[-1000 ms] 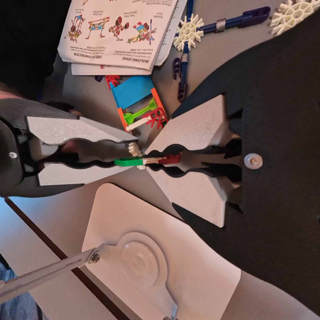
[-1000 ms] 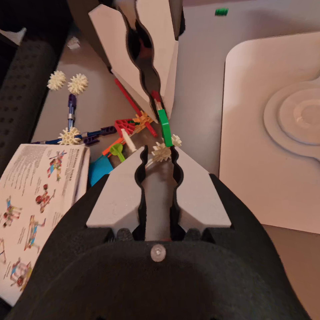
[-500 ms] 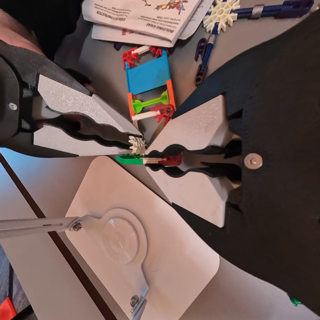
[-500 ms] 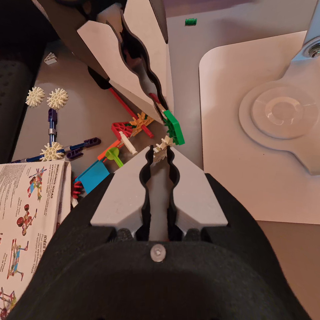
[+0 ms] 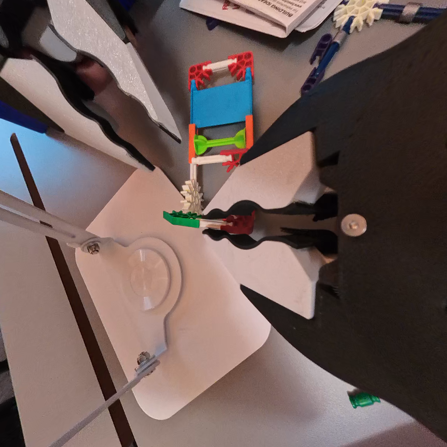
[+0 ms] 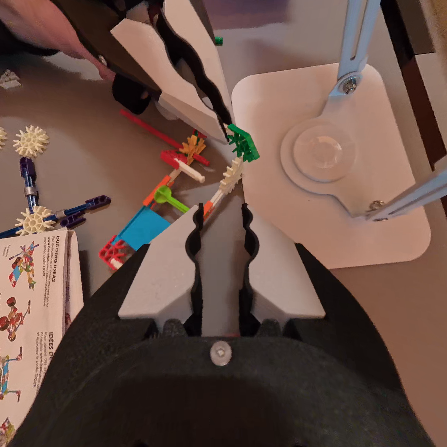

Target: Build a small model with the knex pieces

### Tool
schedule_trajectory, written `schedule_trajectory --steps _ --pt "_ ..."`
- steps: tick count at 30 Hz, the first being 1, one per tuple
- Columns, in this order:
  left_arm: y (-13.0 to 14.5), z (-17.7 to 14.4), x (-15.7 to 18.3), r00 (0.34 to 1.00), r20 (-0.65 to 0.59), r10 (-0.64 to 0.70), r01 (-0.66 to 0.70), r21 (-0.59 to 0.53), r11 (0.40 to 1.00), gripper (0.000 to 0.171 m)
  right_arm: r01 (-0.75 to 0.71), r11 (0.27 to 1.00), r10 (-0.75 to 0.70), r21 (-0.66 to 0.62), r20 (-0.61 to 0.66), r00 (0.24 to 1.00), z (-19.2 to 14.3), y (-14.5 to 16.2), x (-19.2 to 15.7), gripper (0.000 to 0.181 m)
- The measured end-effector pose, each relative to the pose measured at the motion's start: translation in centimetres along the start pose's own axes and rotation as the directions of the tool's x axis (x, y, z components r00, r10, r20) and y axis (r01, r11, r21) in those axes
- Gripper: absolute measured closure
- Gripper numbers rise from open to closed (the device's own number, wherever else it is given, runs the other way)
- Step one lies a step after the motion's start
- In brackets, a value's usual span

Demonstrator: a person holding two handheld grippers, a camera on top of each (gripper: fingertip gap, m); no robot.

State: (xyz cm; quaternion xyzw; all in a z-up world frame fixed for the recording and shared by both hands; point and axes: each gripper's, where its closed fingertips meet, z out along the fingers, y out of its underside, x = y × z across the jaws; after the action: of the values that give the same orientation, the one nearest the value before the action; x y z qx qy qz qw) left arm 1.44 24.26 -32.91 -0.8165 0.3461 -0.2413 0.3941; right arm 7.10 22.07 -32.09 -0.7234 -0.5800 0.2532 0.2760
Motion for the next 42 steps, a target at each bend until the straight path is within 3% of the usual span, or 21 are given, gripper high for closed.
schedule_trajectory --steps 3,4,5,10,13,20,24,27,29,31,33,36,42 --pt "0.1 -0.7 -0.1 0.999 -0.029 -0.039 0.038 -0.024 0.999 0.165 0.040 0.997 -0.038 -0.072 0.026 0.999 0.2 0.8 -1.1 0.151" --pt "0.2 -1.1 -0.1 0.998 -0.039 -0.039 0.038 -0.028 0.999 0.159 0.051 0.994 -0.048 -0.094 0.035 0.998 0.4 0.9 -1.6 0.151" --pt "0.4 -1.4 -0.1 0.998 -0.047 -0.036 0.034 -0.041 0.999 0.141 0.064 0.991 -0.059 -0.115 0.040 0.997 0.7 1.1 -1.9 0.151" --pt "1.0 -3.1 -0.4 0.997 -0.054 -0.049 0.047 -0.034 0.998 0.138 0.108 0.975 -0.103 -0.195 0.037 0.994 1.9 1.9 -2.4 0.151" --pt "2.7 -3.5 -0.2 0.998 -0.052 -0.026 0.021 -0.095 0.995 0.145 0.129 0.964 -0.137 -0.230 -0.018 0.990 2.1 2.1 -1.7 0.157" --pt "4.1 -4.3 3.0 0.986 -0.162 0.035 -0.056 -0.129 0.990 0.164 0.163 0.950 -0.193 -0.265 -0.093 0.977 2.4 2.6 -0.3 0.175" --pt "5.1 -4.5 5.6 0.956 -0.266 0.124 -0.166 -0.143 0.976 0.156 0.172 0.952 -0.203 -0.255 -0.101 0.974 2.3 2.4 -0.2 0.175" --pt "4.1 -5.4 4.4 0.962 -0.225 0.153 -0.182 -0.115 0.977 0.155 0.168 0.954 -0.198 -0.247 -0.099 0.975 2.1 2.2 -0.2 0.168" --pt "2.1 -6.1 2.6 0.977 -0.136 0.167 -0.171 -0.018 0.985 0.157 0.169 0.953 -0.200 -0.250 -0.105 0.974 2.0 2.2 -0.2 0.162" --pt "1.3 -6.5 1.7 0.983 -0.111 0.144 -0.143 0.019 0.990 0.147 0.165 0.954 -0.195 -0.249 -0.101 0.976 2.1 2.1 -0.3 0.160" --pt "1.9 -6.0 1.9 0.981 -0.162 0.103 -0.104 0.001 0.995 0.142 0.167 0.955 -0.195 -0.246 -0.094 0.976 2.5 2.2 -0.4 0.163" --pt "2.7 -5.1 1.9 0.981 -0.152 0.117 -0.122 -0.027 0.992 0.150 0.177 0.949 -0.210 -0.259 -0.104 0.972 2.8 2.5 -0.2 0.170" --pt "3.1 -5.1 4.4 0.954 -0.258 0.152 -0.161 -0.016 0.987 0.151 0.187 0.945 -0.228 -0.267 -0.132 0.965 2.6 2.7 0.5 0.167"
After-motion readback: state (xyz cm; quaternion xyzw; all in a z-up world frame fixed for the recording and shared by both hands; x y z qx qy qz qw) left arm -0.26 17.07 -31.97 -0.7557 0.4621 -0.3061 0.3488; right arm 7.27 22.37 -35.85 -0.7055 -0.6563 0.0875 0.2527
